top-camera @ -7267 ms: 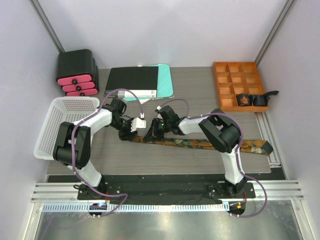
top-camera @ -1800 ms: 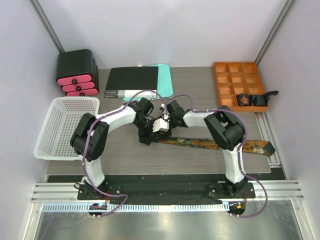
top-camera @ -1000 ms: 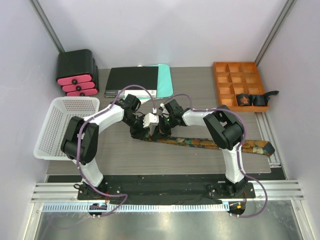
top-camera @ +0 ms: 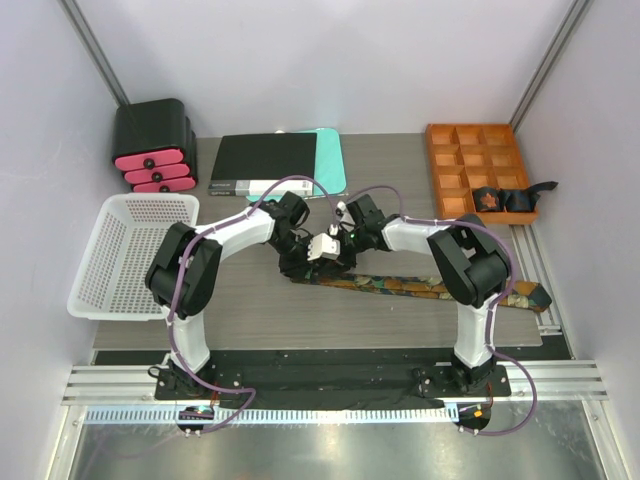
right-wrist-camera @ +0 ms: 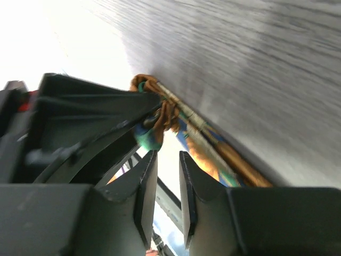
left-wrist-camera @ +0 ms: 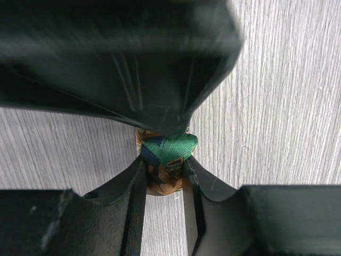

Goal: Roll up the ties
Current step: Roll the tie at the center of the board.

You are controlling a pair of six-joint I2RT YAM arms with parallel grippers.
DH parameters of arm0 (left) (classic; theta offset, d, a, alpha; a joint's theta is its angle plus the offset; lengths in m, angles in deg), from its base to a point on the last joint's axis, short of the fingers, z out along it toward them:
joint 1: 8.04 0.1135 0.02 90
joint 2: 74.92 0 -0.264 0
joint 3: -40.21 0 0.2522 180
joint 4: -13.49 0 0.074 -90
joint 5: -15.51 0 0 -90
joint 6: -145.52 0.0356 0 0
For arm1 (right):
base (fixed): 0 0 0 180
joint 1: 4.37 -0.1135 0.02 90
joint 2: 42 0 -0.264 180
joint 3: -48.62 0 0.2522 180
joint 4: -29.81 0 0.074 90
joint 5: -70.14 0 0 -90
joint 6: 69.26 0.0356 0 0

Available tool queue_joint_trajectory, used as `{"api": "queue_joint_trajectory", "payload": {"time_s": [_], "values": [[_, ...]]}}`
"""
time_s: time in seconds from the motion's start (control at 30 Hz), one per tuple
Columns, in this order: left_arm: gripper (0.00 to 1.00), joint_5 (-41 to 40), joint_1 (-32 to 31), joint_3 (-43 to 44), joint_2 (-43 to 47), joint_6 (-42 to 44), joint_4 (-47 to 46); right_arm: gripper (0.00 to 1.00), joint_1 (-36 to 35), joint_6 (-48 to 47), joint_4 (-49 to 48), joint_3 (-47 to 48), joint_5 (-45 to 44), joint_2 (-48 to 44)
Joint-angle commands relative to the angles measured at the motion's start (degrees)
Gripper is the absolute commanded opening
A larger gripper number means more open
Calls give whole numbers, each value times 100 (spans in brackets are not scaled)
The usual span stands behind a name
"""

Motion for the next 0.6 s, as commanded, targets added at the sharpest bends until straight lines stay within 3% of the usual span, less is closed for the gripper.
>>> {"api": "queue_joint_trajectory", "payload": {"time_s": [0.0, 0.27, 0.57], "values": [[31, -229, -27, 35, -221, -41, 117, 31, 30, 262, -525, -109, 51, -366], [32, -221, -27, 35, -221, 20, 143, 37, -128, 597, -1307, -136, -19, -41], [33, -256, -27, 88, -291, 12, 161, 35, -216, 378, -1036, -171, -81, 30]]}}
